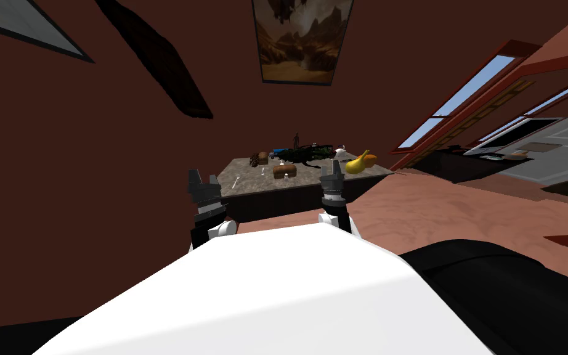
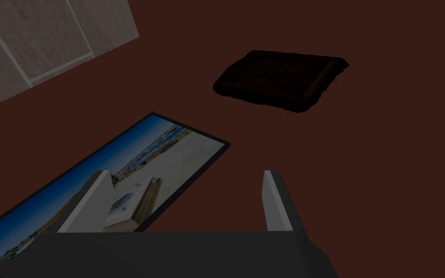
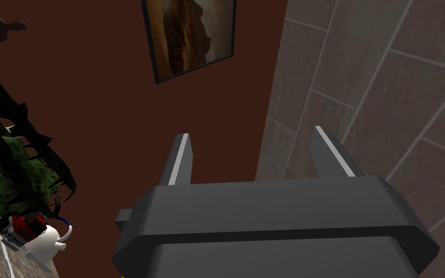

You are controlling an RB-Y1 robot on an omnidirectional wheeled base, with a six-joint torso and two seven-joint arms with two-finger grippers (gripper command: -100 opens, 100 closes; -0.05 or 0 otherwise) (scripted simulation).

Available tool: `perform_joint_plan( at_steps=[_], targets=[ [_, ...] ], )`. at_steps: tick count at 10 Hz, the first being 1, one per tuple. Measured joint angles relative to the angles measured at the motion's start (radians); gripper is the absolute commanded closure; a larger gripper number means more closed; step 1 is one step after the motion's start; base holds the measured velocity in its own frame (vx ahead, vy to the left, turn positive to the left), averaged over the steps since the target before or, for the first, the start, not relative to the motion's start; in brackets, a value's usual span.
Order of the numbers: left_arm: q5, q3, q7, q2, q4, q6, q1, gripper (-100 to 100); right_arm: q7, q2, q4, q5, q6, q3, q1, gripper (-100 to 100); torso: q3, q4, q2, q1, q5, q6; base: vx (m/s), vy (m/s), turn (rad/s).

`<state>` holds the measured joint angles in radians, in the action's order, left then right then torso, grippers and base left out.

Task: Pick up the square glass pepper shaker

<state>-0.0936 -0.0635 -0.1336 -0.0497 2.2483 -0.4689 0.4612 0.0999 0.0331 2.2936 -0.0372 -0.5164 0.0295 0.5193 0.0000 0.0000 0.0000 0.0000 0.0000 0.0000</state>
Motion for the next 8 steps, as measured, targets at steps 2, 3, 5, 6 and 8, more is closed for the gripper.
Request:
perform_joint_plan(
  at_steps=[2, 3, 5, 6, 8],
  targets=[
    [0.0, 0.0, 0.0, 0.0, 0.0, 0.0, 0.0, 0, -0.013, 0.04, -0.022, -0.013, 0.006, -0.004, -0.01, -100, -0.001, 0.0, -0.001, 0.002, 0.0, 0.0, 0.023, 0.052, 0.011],
    [0.0, 0.0, 0.0, 0.0, 0.0, 0.0, 0.0, 0, -0.027, 0.065, -0.044, -0.026, 0.013, -0.008, -0.022, -100, -0.001, 0.0, -0.002, 0.004, 0.001, 0.0, 0.032, 0.071, 0.014],
    [0.0, 0.0, 0.0, 0.0, 0.0, 0.0, 0.0, 0, -0.055, 0.103, -0.066, -0.05, 0.026, -0.013, -0.022, -100, -0.001, -0.001, -0.002, 0.005, 0.001, 0.0, 0.032, 0.075, 0.009],
    [0.0, 0.0, 0.0, 0.0, 0.0, 0.0, 0.0, 0, -0.071, 0.113, -0.081, -0.066, 0.034, -0.011, -0.03, -100, -0.001, -0.001, -0.002, 0.005, 0.001, 0.0, 0.037, 0.071, 0.015],
    [0.0, 0.0, 0.0, 0.0, 0.0, 0.0, 0.0, 0, -0.104, 0.138, -0.135, -0.094, 0.039, -0.018, -0.051, -100, -0.002, -0.001, -0.003, 0.004, 0.001, 0.0, 0.045, 0.068, 0.014]
  ],
)
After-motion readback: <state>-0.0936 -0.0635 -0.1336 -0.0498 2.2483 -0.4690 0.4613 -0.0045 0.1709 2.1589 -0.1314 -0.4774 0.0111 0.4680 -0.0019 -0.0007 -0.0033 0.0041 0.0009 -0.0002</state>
